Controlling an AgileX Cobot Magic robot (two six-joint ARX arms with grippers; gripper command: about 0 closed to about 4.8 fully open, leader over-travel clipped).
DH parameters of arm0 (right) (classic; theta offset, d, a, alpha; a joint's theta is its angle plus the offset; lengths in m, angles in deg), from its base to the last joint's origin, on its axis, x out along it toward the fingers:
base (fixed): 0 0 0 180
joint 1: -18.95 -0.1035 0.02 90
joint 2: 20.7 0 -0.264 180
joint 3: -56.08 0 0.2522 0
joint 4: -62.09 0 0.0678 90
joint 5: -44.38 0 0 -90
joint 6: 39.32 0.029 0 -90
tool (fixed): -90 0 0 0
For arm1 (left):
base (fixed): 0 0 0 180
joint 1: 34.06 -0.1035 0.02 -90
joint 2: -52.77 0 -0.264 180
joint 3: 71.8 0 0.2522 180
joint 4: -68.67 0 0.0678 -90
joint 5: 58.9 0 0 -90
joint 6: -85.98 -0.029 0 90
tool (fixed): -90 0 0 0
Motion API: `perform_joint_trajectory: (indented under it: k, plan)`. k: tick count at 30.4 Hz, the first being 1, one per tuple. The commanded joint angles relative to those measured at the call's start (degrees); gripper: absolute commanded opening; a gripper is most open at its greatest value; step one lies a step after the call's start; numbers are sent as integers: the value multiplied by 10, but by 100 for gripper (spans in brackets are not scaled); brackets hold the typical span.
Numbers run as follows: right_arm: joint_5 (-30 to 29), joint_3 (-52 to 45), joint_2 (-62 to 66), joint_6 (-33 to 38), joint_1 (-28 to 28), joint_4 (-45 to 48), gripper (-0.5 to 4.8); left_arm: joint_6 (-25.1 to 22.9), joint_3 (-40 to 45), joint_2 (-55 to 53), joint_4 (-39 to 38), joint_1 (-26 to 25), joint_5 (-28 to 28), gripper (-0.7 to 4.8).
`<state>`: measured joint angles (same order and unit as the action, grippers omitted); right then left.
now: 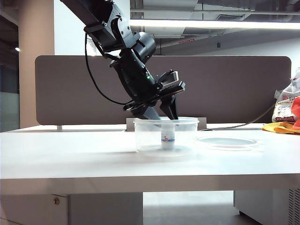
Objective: Remove the lid of the round box, pick up the small white medicine bottle inside, and place it on the table.
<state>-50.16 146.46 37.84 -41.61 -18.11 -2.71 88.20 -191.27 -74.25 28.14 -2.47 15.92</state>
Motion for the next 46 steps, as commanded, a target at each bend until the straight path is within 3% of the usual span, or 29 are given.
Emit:
perform_joint_trajectory:
  k: [1,8,11,19,29,46]
  plan:
    - [7,2,-2,1,0,7,-5,-1,-7,1,3,-1,0,169]
    - [9,2,-2,1,0,7,-5,-4,-23,2,-29,-1,2,168]
    - [9,2,-2,1,0,7,-5,-29,-72,3,-75,-1,10,114]
    - [8,2,-2,1,0,-5,-5,-64,-187,4,-170,-18,53,115]
    - [8,2,-2,1,0,-11,-5,-48,-191,3,-207,-112,46,115]
    - [10,2,-2,3,0,-17,-5,-52,-188,-60,-203,-118,36,115]
